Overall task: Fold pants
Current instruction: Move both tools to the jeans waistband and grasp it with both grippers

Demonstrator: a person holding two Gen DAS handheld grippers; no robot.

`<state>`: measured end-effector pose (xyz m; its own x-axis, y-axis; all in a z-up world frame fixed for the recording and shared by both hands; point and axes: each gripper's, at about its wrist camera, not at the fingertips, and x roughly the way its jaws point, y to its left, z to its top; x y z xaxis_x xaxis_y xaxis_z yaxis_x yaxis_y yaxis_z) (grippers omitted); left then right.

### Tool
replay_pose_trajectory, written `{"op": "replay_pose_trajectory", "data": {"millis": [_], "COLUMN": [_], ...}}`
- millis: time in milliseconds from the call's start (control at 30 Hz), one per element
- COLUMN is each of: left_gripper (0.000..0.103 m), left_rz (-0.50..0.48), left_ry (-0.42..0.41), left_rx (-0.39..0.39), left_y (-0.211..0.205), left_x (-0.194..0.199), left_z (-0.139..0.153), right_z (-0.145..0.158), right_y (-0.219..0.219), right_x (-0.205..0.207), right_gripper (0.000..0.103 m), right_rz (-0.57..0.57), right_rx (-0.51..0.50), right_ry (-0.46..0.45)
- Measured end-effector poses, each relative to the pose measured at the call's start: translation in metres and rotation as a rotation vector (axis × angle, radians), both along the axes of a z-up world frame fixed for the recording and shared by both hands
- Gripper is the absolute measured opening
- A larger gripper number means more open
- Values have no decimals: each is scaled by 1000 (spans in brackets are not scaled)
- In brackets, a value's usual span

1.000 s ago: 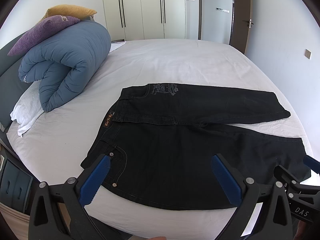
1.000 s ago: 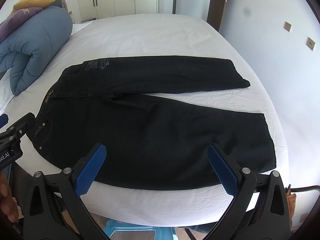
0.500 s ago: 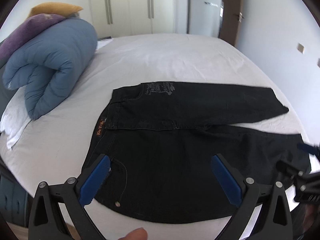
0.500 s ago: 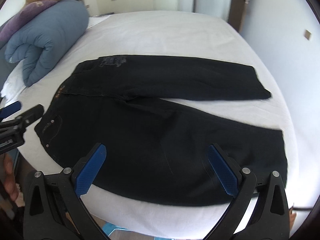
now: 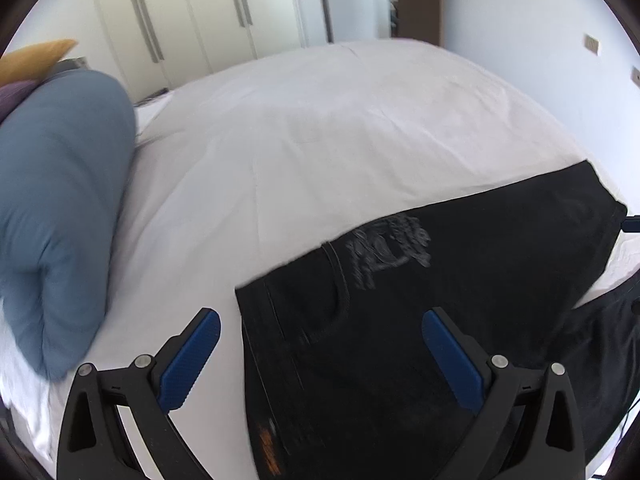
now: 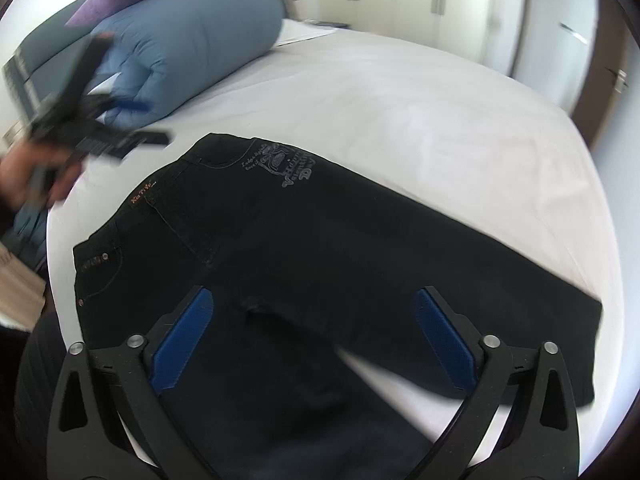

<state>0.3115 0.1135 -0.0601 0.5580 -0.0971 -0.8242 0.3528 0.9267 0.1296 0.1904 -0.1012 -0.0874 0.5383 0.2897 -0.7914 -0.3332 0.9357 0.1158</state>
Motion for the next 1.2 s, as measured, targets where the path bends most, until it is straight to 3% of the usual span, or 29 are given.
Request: {"op": "replay_pose_trajectory", "data": {"millis": [133,200,333,533,633,700,800,900,1200], "left_gripper": [103,96,96,91,77,45,15,6,5], "left_rz": [-129,-190,-227,-187,-192,-215,-236,-252,-286], "left_ry": [88,160,240,395,397,403,382,335,115], "left_rx": [151,197,167,105,80,88,155,171,155], "left_y": [-8,-6,-1,10,9,4,-6,-7,1], "left_x": [60,85,113,138,137,138,127,112,55], "left_z": [-37,-59,-81,-122,-123,-120,-116,-108,-65], "right_z": [-23,-34,-52,-60,-60,-58,-58,-60,-66], "right_y": [-7,-12,-21,-23,-21,-16,-1,18,44], "right_x": [41,56,79,105,124,135,156,175,214], "right_gripper": [77,71,67,66,66,66,60,60,54], "right_rz": [79,116,196,223,225,231,262,294,357], "right_rx": [-4,4,38,66,74,66,40,2,-87], "right_ry": [40,62,84,77,73,73,66,63,79]}}
